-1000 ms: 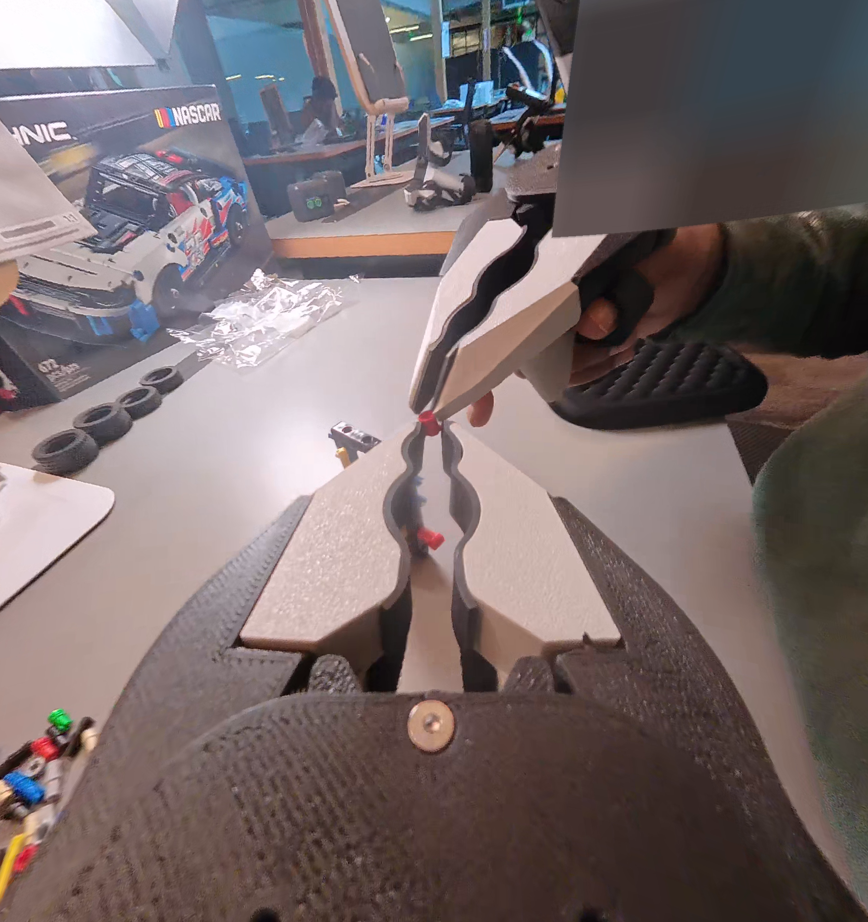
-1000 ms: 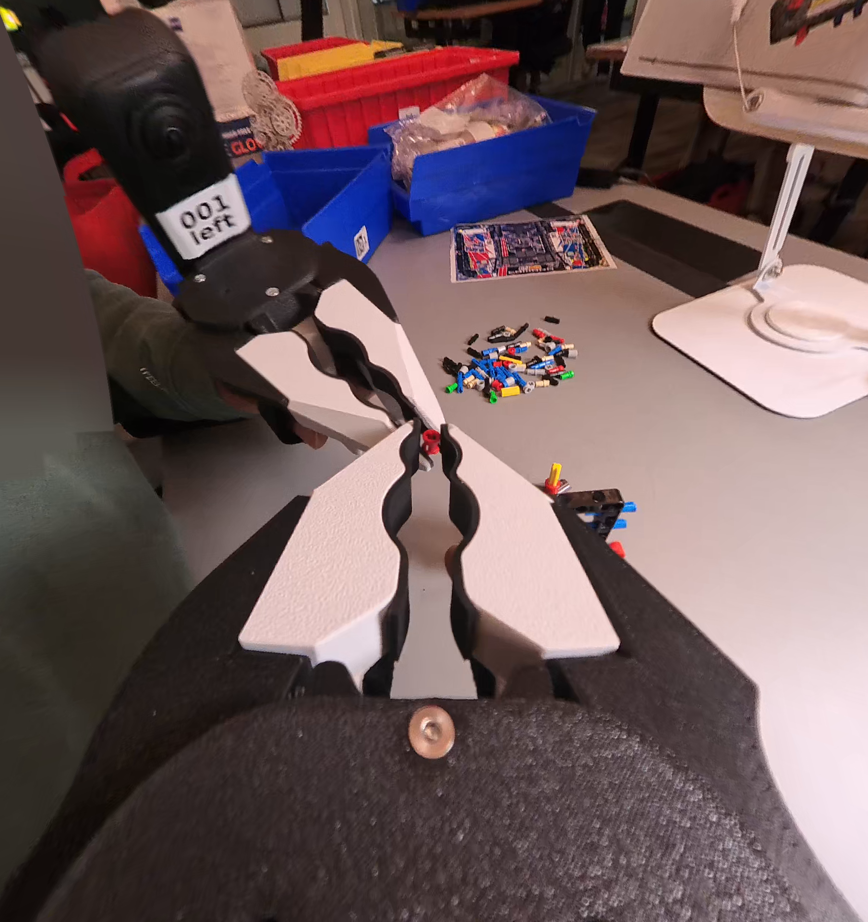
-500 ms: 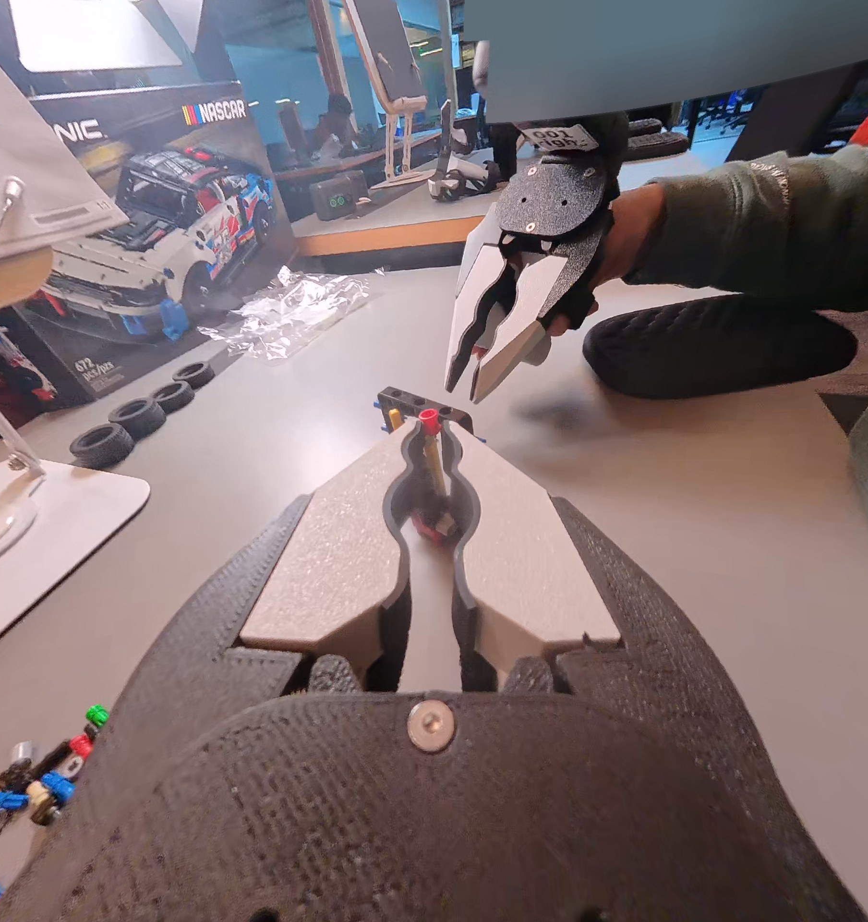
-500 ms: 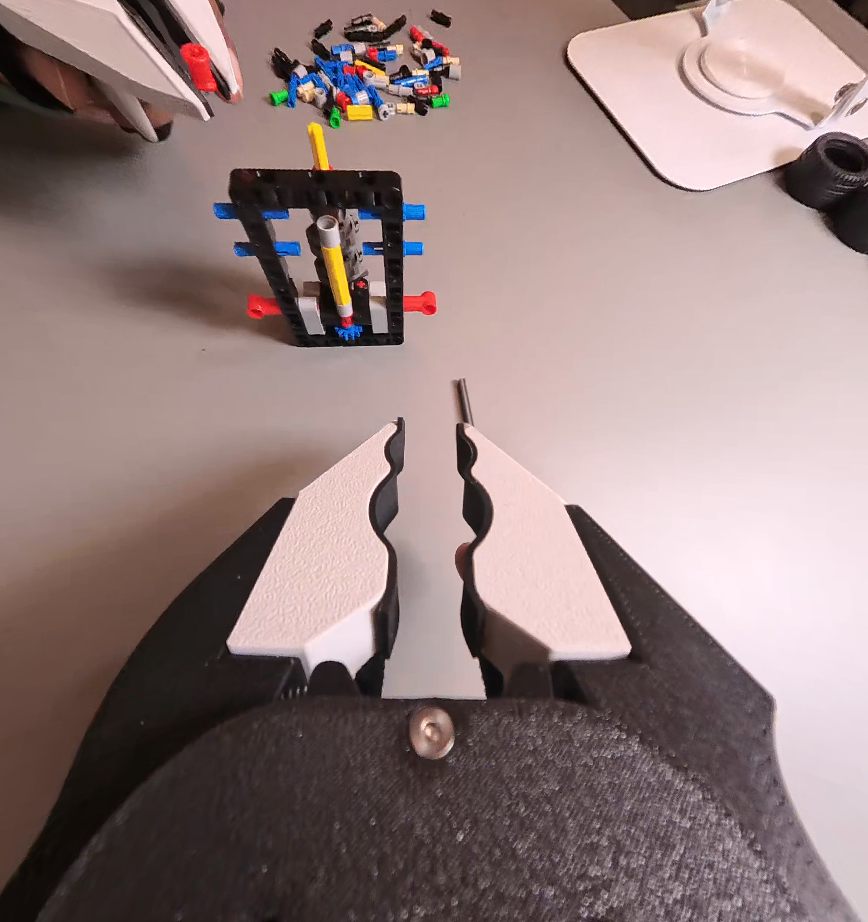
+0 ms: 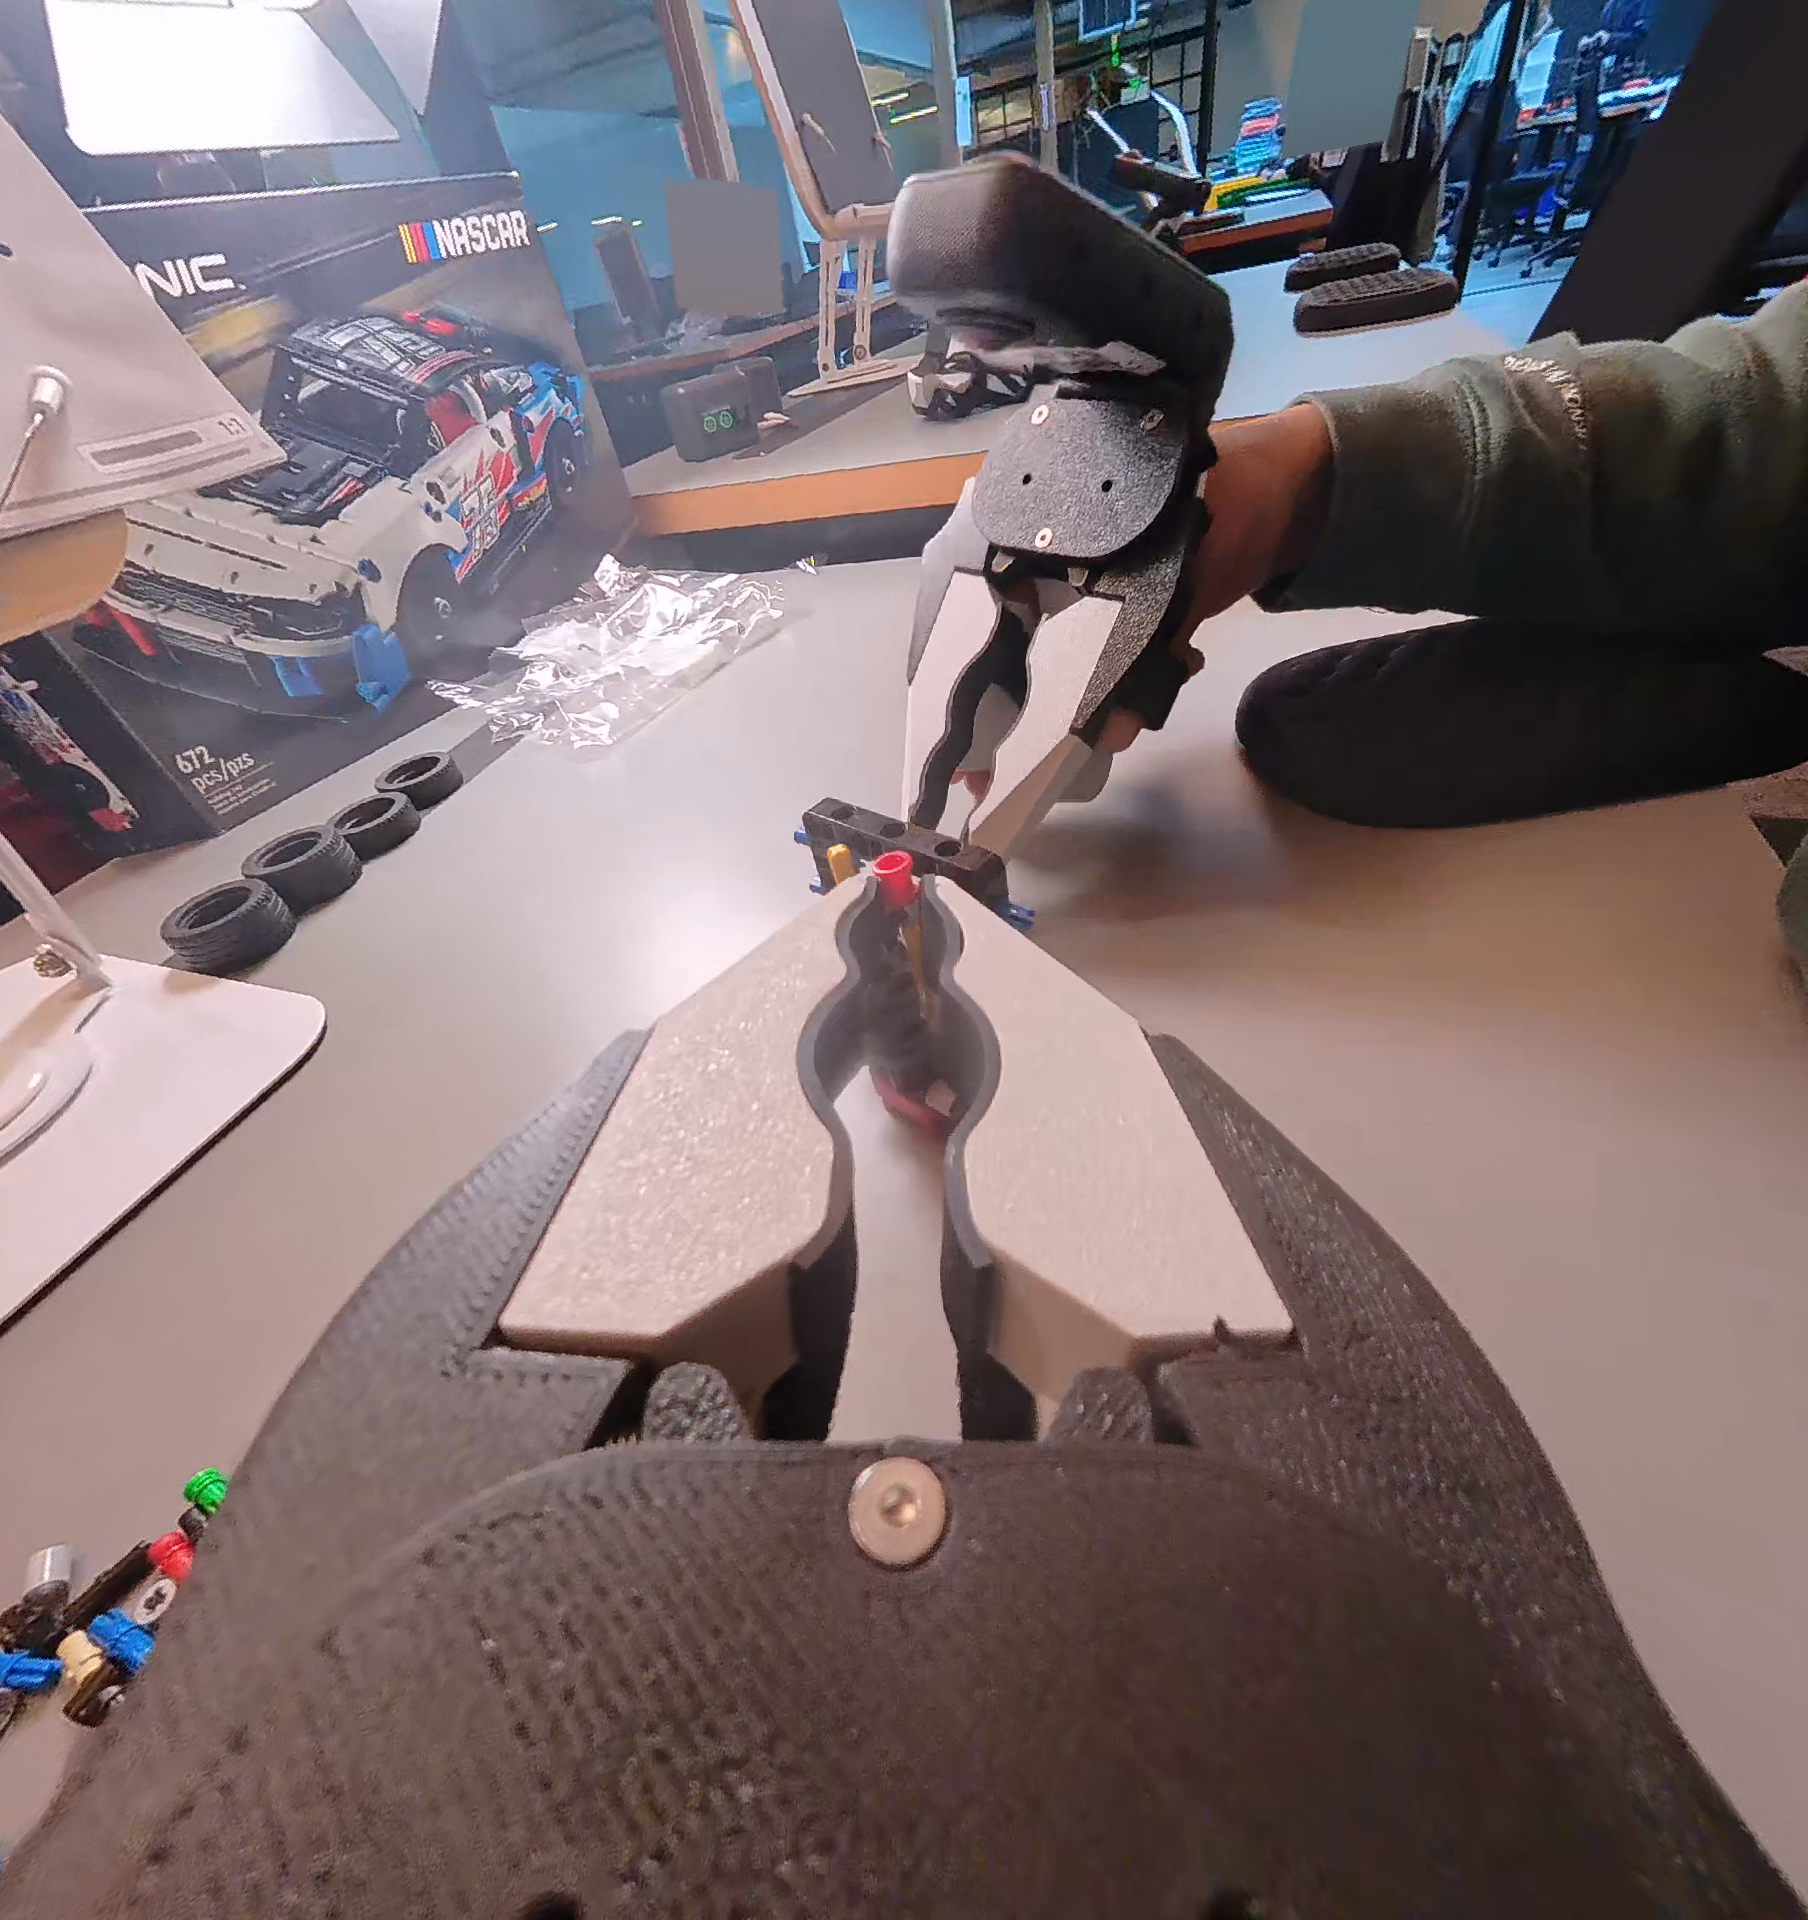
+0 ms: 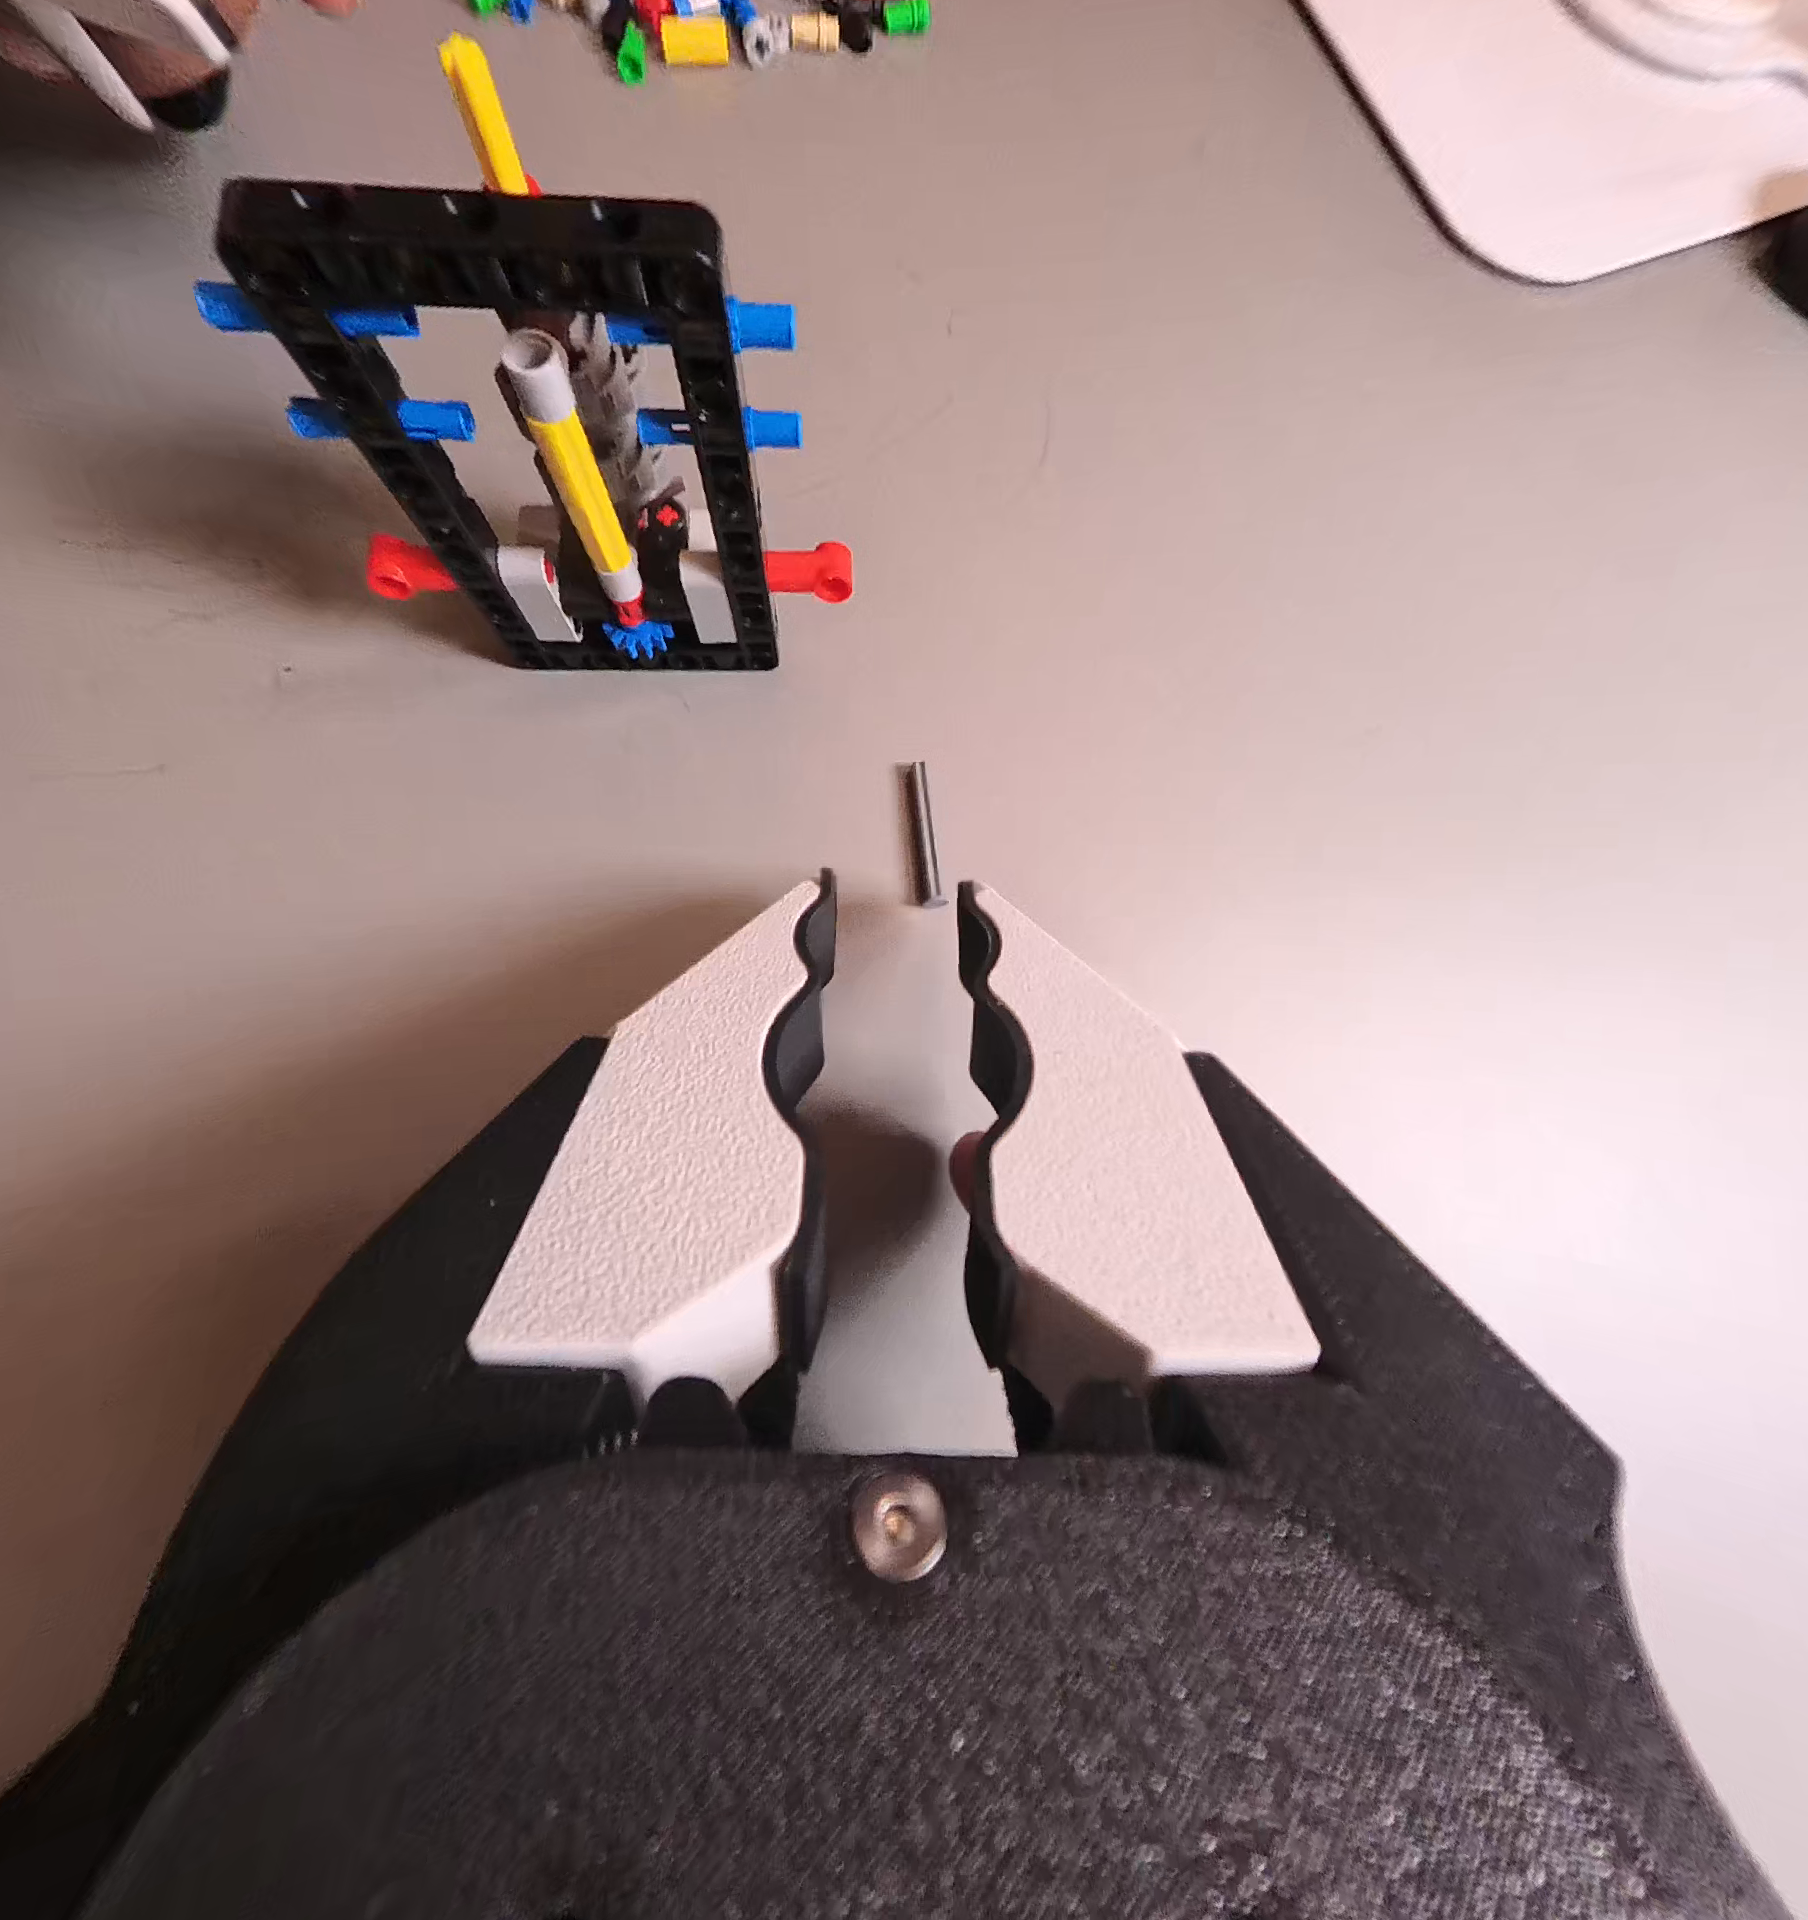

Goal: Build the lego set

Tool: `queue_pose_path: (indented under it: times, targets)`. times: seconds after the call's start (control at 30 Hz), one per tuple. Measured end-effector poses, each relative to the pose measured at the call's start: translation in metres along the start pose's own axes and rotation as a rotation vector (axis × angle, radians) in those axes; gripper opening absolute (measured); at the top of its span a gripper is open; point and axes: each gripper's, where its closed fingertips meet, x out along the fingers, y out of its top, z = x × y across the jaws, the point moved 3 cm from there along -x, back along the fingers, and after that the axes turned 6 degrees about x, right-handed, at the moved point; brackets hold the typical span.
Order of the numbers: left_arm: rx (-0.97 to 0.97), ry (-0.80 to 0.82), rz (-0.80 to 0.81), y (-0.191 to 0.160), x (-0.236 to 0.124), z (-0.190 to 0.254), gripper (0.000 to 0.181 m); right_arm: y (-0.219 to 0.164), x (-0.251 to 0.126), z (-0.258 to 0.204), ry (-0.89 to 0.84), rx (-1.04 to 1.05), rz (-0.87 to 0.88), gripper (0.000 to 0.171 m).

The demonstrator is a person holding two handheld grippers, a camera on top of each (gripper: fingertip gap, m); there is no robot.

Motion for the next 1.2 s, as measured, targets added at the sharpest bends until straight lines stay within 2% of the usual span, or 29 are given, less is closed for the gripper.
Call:
queue_pose_path:
  times: [0.23,0.4,0.57,1.2]
  targets:
    - [-0.011,-0.007,0.007,0.001,-0.003,0.001,0.004,-0.003,0.011,0.004,0.029,-0.003,-0.108,0.021]
    - [-0.026,-0.011,0.01,0.0,-0.005,-0.001,0.004,-0.003,0.013,0.0,0.049,-0.036,-0.158,0.009]
    - [-0.043,-0.01,0.014,-0.001,-0.009,-0.004,0.005,-0.002,0.014,0.001,0.048,-0.037,-0.167,0.004]
    - [-0.047,-0.015,0.023,0.002,-0.012,-0.004,0.005,-0.001,0.003,-0.022,0.065,-0.188,-0.157,0.003]
